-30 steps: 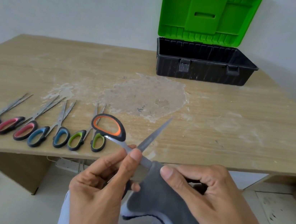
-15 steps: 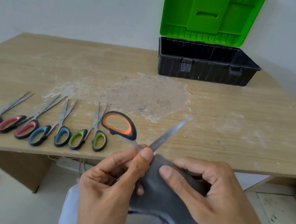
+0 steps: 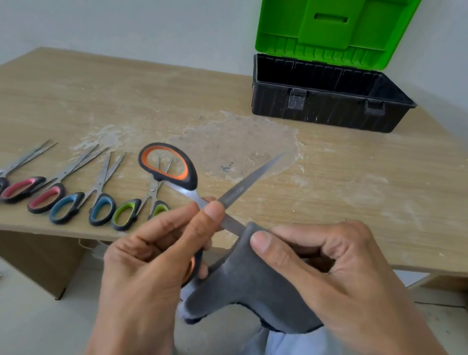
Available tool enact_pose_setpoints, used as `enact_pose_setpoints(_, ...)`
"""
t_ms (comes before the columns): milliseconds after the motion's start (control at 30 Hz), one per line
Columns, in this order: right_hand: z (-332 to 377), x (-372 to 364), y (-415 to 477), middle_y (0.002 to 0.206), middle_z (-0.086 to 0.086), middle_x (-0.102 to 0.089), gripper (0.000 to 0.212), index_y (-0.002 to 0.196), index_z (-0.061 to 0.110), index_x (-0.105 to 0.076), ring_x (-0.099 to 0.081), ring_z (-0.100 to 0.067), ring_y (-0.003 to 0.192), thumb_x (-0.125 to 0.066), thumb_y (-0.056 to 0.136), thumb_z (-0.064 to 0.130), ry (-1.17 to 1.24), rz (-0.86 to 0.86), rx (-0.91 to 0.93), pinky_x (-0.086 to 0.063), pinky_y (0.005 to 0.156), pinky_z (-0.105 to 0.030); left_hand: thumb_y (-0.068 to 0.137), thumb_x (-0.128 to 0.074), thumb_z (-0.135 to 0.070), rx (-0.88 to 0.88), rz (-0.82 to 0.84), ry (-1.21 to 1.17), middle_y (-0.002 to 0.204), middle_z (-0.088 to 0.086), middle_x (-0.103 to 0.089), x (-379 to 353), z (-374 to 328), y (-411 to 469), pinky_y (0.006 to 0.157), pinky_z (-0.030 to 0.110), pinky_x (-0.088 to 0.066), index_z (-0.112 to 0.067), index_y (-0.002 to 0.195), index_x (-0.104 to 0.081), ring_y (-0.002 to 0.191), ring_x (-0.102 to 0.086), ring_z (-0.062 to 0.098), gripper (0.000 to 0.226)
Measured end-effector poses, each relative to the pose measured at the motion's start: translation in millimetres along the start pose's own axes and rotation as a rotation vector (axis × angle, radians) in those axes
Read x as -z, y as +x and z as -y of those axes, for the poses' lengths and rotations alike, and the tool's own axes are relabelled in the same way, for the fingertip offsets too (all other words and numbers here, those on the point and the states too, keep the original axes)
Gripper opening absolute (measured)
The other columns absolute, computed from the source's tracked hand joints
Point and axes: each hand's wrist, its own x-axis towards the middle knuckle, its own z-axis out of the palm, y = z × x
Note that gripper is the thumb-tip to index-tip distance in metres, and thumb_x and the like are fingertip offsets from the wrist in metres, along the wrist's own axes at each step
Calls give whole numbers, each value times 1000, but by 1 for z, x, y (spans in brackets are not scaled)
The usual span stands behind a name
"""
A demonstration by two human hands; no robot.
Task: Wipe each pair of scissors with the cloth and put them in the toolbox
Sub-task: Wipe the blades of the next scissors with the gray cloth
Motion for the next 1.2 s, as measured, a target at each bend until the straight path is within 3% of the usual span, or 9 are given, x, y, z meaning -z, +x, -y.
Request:
enact_pose_setpoints(100,-3,8,-3,52,-8,-51,49,85,12,-84,-39,-13,45,-61,98,54,-47,22,-19,-30,47,-24,55,-83,-23,1,-10,-7,65,10,-63,6,-5,2,52,27,-37,-11,70,-79,55,-44,18,20)
enact_pose_setpoints(167,-4,13,-7,57,-16,-58,49,90,19,-85,-45,-27,47,-60,99,61,-69,-31,-19,-35,47,-34,56,-83,-25,-34,-4,41,64,9,-63,8,-6,3,49,24,-39,-12,70,-80,55,-46,16,20)
enact_pose_setpoints(233,-2,13,-7,59,-19,-59,48,96,23,-85,-46,-23,47,-61,93,64,-81,-86,-7,-35,47,-32,56,-82,-24,-65,11,74,61,7,-66,6,-4,2,45,19,-41,-13,69,-80,52,-50,13,17)
enact_pose_setpoints(367,5,0,-2,76,12,-80,27,104,28,-86,-71,0,65,-66,100,45,-25,-59,17,-53,60,-15,56,-81,-21,-51,47,59,57,7,-65,-5,4,-3,41,18,-39,-14,67,-80,46,-46,12,13)
enact_pose_setpoints(467,1,-7,0,70,-3,-74,43,90,9,-81,-67,-18,62,-65,100,48,-115,-9,-1,-53,58,-33,61,-80,-17,-15,47,11,59,8,-63,-3,3,-2,42,19,-37,-11,68,-79,49,-45,11,9)
enact_pose_setpoints(600,2,3,-5,55,-9,-51,60,73,2,-70,-44,-21,48,-63,98,56,-116,17,-43,-31,48,-26,56,-81,-22,49,25,-41,66,7,-65,6,-2,1,48,22,-38,-8,76,-80,52,-48,8,24)
enact_pose_setpoints(800,-4,16,-11,71,-36,-59,77,83,-9,-71,-56,-51,61,-65,89,67,-51,0,-159,-41,54,-53,59,-79,-31,34,15,-8,73,2,-67,14,-17,8,46,15,-46,-18,76,-81,62,-55,7,21)
enact_pose_setpoints(1000,5,13,-8,85,-36,-71,30,97,42,-85,-67,-56,76,-67,87,64,32,-37,-126,-53,61,-63,57,-80,-32,22,11,26,69,3,-65,10,-21,7,43,15,-42,-17,70,-80,57,-51,7,19)
enact_pose_setpoints(1200,4,16,-14,88,-42,-67,32,99,40,-85,-65,-60,76,-70,86,64,53,-85,-110,-54,61,-63,60,-79,-30,-20,11,70,60,1,-61,8,-18,5,43,18,-40,-18,67,-80,57,-47,12,14)
